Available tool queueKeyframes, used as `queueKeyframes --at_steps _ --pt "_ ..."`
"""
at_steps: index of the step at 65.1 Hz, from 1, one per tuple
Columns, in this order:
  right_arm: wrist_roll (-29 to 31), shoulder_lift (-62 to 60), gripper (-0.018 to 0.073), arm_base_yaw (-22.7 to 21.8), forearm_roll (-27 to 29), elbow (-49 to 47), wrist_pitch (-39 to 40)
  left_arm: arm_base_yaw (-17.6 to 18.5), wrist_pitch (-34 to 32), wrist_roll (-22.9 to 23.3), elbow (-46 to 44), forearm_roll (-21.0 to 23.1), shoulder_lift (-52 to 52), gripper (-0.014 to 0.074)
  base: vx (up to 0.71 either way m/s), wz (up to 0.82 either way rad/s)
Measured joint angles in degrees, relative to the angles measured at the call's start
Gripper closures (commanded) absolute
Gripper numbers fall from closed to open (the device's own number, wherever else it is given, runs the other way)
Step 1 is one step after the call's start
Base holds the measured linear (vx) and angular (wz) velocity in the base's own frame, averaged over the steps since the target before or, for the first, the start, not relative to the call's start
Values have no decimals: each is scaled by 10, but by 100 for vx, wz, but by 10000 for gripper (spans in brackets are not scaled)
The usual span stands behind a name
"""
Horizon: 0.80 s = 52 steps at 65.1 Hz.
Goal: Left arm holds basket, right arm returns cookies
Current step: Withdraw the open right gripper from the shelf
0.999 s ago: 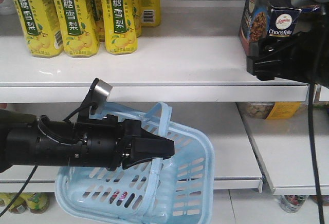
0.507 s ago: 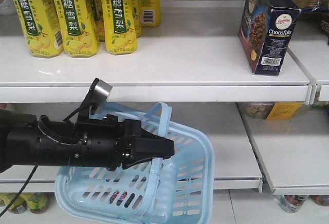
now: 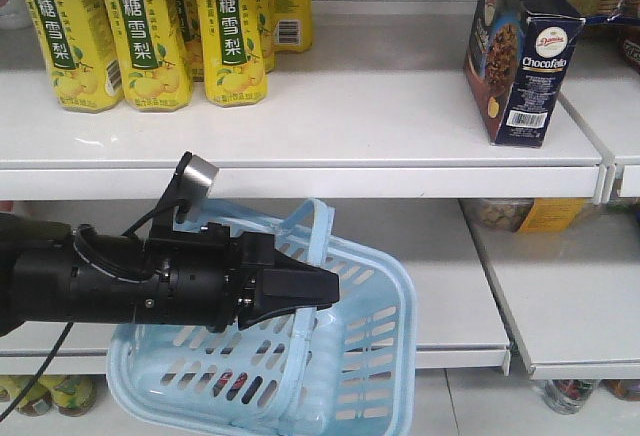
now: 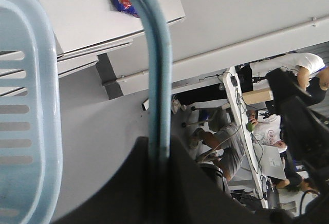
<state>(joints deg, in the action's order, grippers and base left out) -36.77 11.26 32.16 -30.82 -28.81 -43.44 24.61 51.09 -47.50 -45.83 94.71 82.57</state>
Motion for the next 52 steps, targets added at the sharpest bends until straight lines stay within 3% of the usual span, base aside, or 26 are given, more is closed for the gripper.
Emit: queueKeyframes --at_steps 14,34,43,52 --pt "6 -113 -28 0 13 104 26 0 0 0 0 0 0 599 0 0" --pt "21 -121 8 0 -38 189 174 0 1 0 0 0 0 599 0 0" --pt "19 -121 190 0 -39 209 197 0 1 0 0 0 0 599 0 0" --pt "17 -121 485 0 -37 210 218 0 1 0 0 0 0 599 0 0"
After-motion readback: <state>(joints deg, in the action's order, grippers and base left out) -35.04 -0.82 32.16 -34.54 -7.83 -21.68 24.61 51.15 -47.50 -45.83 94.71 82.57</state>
